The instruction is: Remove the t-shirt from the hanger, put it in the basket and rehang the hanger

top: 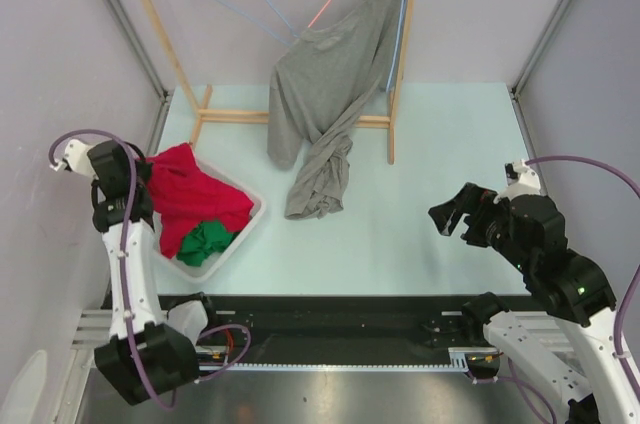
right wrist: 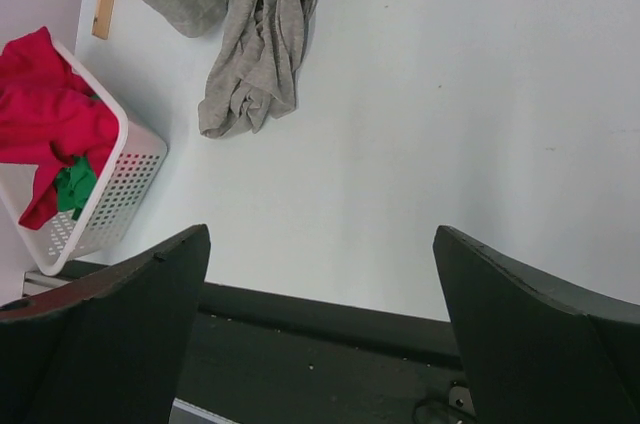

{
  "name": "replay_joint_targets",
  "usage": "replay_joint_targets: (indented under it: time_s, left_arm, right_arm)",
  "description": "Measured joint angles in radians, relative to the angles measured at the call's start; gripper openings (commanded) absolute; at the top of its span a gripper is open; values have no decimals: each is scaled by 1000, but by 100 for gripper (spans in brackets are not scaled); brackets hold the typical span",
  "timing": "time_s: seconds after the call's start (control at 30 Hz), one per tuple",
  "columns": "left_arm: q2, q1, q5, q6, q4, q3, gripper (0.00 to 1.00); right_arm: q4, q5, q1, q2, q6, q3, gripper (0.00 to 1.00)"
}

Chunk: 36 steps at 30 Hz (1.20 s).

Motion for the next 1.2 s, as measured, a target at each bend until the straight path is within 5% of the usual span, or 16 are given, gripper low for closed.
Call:
replay_joint_targets:
  time_s: [0.37, 0.5, 0.6, 0.9, 1.1, 1.2]
  left_arm:
    - [272, 105, 141, -185, -163, -19, 25]
    - [230, 105, 139, -212, -177, -27, 75]
    - [164, 105, 115, -226, -189, -32, 100]
    - [10, 80, 89, -226, -209, 6, 100]
    - [0, -148, 77, -138, -194, 122, 100]
    - [-31, -225, 208, -52, -84, 120, 100]
  right_arm:
    - [8, -14, 0, 4, 4, -5, 100]
    - [6, -14, 0, -2, 5, -5, 100]
    - [5, -14, 0, -3, 8, -5, 100]
    - [4, -14, 0, -7, 12, -5, 99]
    - [3, -14, 0, -8, 15, -5, 100]
    - [0, -14, 0, -10, 15, -5, 100]
